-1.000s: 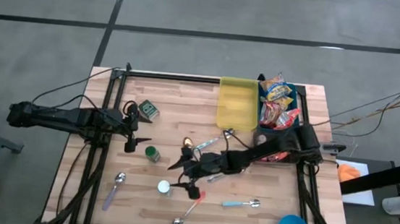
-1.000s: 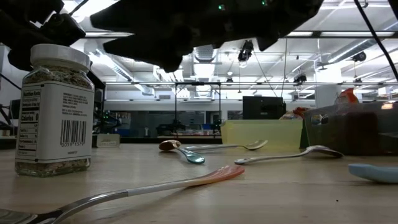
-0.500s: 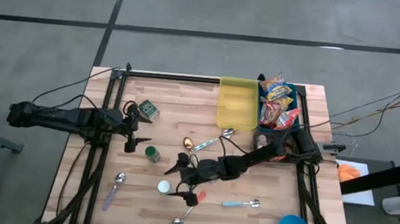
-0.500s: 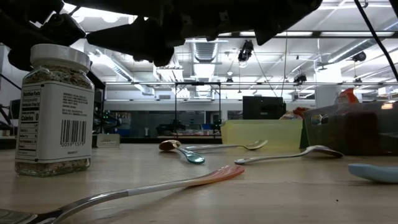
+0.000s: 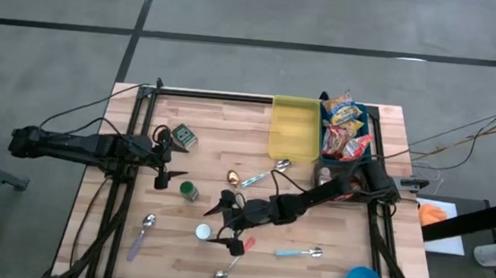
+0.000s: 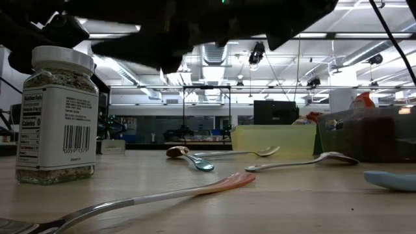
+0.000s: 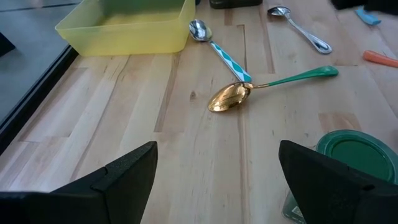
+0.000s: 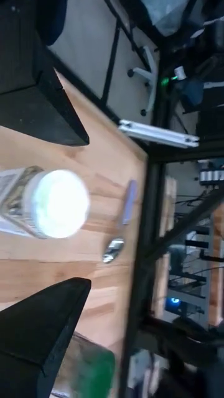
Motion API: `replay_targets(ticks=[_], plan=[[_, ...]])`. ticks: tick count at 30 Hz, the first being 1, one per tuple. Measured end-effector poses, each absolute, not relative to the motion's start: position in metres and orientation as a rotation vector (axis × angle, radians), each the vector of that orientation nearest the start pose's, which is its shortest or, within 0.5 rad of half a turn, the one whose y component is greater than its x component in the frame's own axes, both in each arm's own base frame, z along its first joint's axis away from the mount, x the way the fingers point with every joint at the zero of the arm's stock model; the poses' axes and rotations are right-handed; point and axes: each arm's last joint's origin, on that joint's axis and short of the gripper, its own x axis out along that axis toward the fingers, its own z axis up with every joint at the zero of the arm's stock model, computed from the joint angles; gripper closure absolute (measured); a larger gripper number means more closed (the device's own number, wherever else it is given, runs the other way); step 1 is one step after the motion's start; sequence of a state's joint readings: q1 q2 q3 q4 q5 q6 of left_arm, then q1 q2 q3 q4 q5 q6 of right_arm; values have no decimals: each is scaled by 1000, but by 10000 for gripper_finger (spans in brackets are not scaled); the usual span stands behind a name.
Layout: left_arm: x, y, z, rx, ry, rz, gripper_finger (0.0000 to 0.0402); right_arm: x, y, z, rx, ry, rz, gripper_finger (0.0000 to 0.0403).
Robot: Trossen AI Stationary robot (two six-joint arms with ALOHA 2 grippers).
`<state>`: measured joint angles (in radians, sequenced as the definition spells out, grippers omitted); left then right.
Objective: Pick & Place Food Item
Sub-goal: Put the white seasoning bottle into the black bin
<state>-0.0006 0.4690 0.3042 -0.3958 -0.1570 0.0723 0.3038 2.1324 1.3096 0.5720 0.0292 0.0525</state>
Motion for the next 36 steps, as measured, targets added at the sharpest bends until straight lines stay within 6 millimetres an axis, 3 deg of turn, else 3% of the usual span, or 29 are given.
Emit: replay_targets(ticks=[4, 19, 29, 36], plan=[[118, 4, 191, 115, 565, 132, 62, 449, 140, 144, 10, 299, 264, 41], [117, 4, 190, 115, 571, 132, 62, 474, 147, 130, 27, 274, 266, 41], [117, 4, 190, 115, 572, 132, 61, 477, 148, 127, 26, 277, 266, 42], [117, 4, 190, 115, 572, 131, 61, 476, 148, 125, 26, 301, 264, 92]])
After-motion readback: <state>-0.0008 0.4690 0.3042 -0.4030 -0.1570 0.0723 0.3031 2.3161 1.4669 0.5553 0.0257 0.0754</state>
